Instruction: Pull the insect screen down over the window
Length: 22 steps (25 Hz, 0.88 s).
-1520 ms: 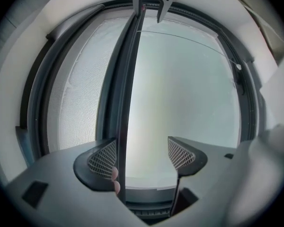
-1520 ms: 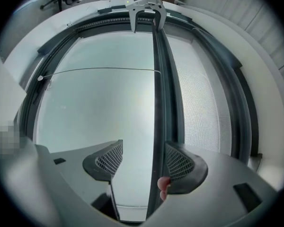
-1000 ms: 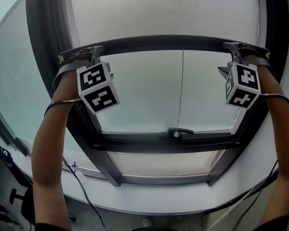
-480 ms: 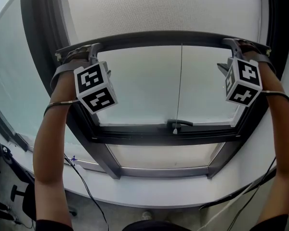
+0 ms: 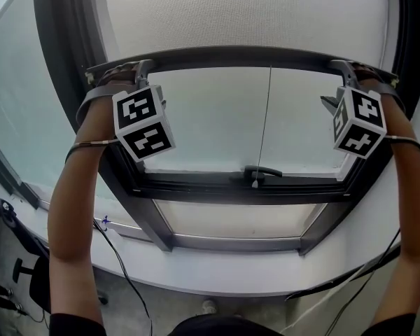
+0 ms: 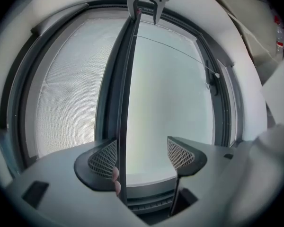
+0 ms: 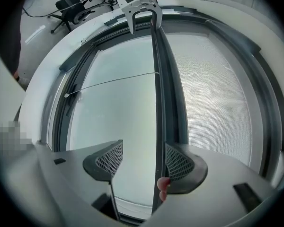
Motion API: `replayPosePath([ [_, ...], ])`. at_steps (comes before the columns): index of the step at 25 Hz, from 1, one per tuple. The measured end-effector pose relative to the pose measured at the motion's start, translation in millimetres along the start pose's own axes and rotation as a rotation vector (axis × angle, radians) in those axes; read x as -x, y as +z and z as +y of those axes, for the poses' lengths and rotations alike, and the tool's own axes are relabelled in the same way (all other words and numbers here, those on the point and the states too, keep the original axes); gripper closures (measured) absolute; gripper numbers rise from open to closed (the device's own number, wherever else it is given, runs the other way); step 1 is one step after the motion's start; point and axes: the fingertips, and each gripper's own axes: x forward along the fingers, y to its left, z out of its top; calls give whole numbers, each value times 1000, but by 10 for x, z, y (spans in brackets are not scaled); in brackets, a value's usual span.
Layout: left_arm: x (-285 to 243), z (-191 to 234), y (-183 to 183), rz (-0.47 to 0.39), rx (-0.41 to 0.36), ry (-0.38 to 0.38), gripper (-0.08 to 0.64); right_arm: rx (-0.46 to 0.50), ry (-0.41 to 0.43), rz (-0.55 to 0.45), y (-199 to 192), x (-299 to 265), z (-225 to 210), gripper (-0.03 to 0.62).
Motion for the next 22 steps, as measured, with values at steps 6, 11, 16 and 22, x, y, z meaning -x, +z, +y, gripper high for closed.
replayPosePath([
  [6, -49, 13, -7, 12, -17, 61, 224, -3, -32, -4, 5, -25, -4, 311],
  [11, -123, 26, 4, 9, -11, 67, 224, 5, -78, 13, -12, -65, -15, 311],
  [16, -45, -5, -10, 0, 3, 29, 227, -13, -91, 11, 25, -26, -12, 311],
  [22, -23, -216, -13, -7, -8, -18, 230, -2, -32, 8, 17, 1, 223, 316],
])
